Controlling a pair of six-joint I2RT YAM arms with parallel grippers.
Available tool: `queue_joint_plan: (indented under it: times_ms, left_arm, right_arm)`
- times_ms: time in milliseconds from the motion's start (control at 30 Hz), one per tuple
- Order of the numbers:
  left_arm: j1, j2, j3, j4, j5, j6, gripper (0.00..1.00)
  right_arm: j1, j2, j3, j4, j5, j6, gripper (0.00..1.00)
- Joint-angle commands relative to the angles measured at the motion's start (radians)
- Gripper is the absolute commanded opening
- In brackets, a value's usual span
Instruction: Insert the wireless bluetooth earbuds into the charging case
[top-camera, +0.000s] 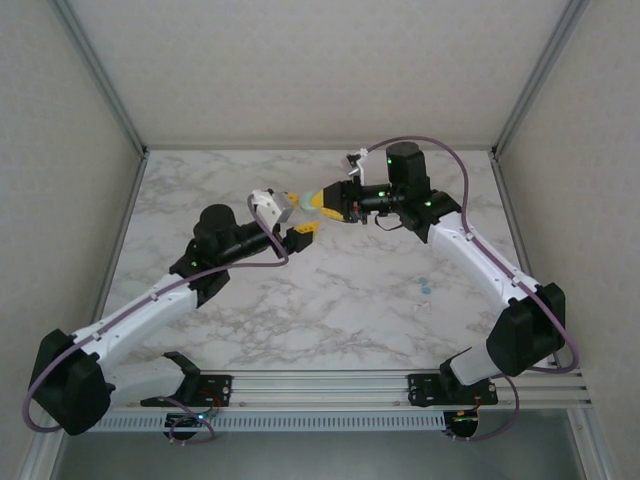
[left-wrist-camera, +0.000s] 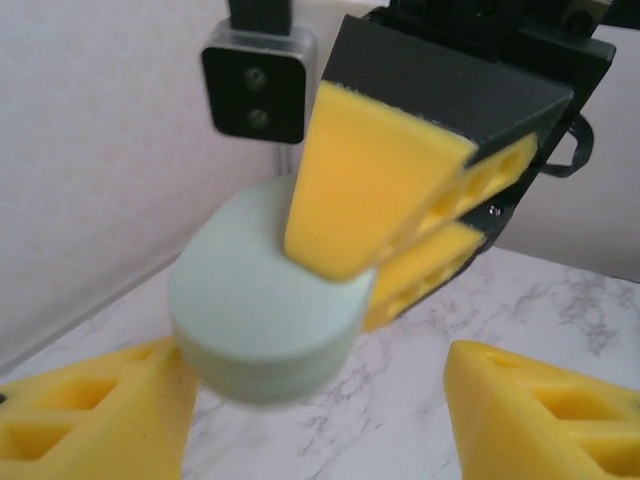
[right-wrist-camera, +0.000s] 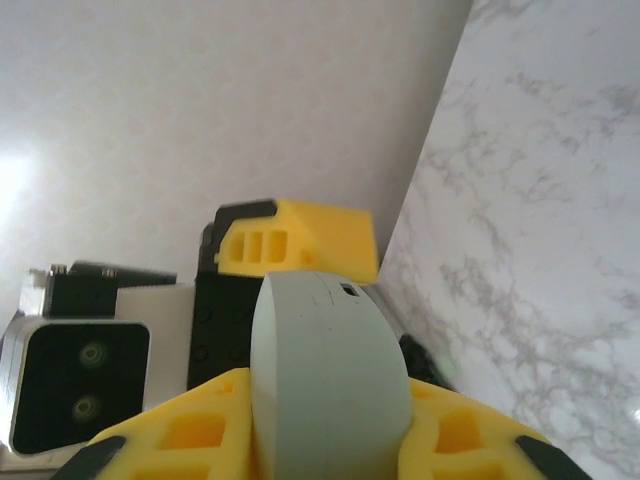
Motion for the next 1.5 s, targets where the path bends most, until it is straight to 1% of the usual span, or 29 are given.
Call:
queue_joint_plan:
  times_ms: [0, 100, 200, 300, 333, 467, 633, 867, 933, 1000, 1200, 1333, 1400, 1467]
  left_arm:
    - [-0.004, -0.090, -0.070, -0.025, -0.073, -0.001, 0.66]
    - [-0.004, -0.185, -0.133, -0.042, -0.182, -0.015, 0.67]
    - [-0.002, -0.291, -0.170, -0.079, -0.292, -0.029, 0.68]
    - [-0.001, -0.384, -0.186, -0.132, -0.390, -0.048, 0.72]
    - [-0.001, -0.406, -0.184, -0.157, -0.413, -0.052, 0.73]
    - [0.001, -0.460, -0.158, -0.252, -0.449, -0.075, 0.78]
    - [0.001, -0.453, -0.114, -0.335, -0.462, -0.103, 0.81]
    - [0.001, -0.424, -0.070, -0.363, -0.467, -0.124, 0.82]
    - [0.001, -0.411, -0.060, -0.368, -0.467, -0.128, 0.82]
    - [0.001, -0.400, -0.048, -0.376, -0.464, -0.135, 0.82]
    - [0.002, -0.377, -0.034, -0.380, -0.468, -0.152, 0.82]
    - [0.002, -0.373, -0.030, -0.377, -0.473, -0.160, 0.82]
    - [0.002, -0.369, -0.027, -0.377, -0.477, -0.165, 0.82]
    - [0.002, -0.361, -0.021, -0.384, -0.478, -0.169, 0.83]
  right_arm:
    - [-0.025, 0.057, -0.020, 0.011, 0.204, -0.047, 0.18]
    - [-0.023, 0.181, 0.001, -0.020, 0.278, -0.082, 0.18]
    - [-0.013, 0.330, 0.016, 0.045, 0.280, -0.051, 0.17]
    - [0.006, 0.479, 0.069, 0.077, 0.299, -0.012, 0.15]
    - [0.009, 0.507, 0.083, 0.086, 0.294, -0.002, 0.15]
    - [0.034, 0.632, 0.170, 0.079, 0.317, -0.004, 0.16]
    - [0.039, 0.726, 0.213, 0.105, 0.324, 0.031, 0.17]
    - [0.039, 0.753, 0.230, 0.025, 0.367, 0.000, 0.21]
    - [0.039, 0.751, 0.233, -0.028, 0.394, -0.018, 0.25]
    - [0.038, 0.744, 0.228, -0.067, 0.409, -0.036, 0.26]
    - [0.034, 0.714, 0.224, -0.176, 0.469, -0.089, 0.42]
    - [0.026, 0.672, 0.219, -0.241, 0.522, -0.133, 0.49]
    - [0.017, 0.642, 0.220, -0.286, 0.569, -0.162, 0.51]
    - [0.007, 0.609, 0.216, -0.322, 0.600, -0.211, 0.54]
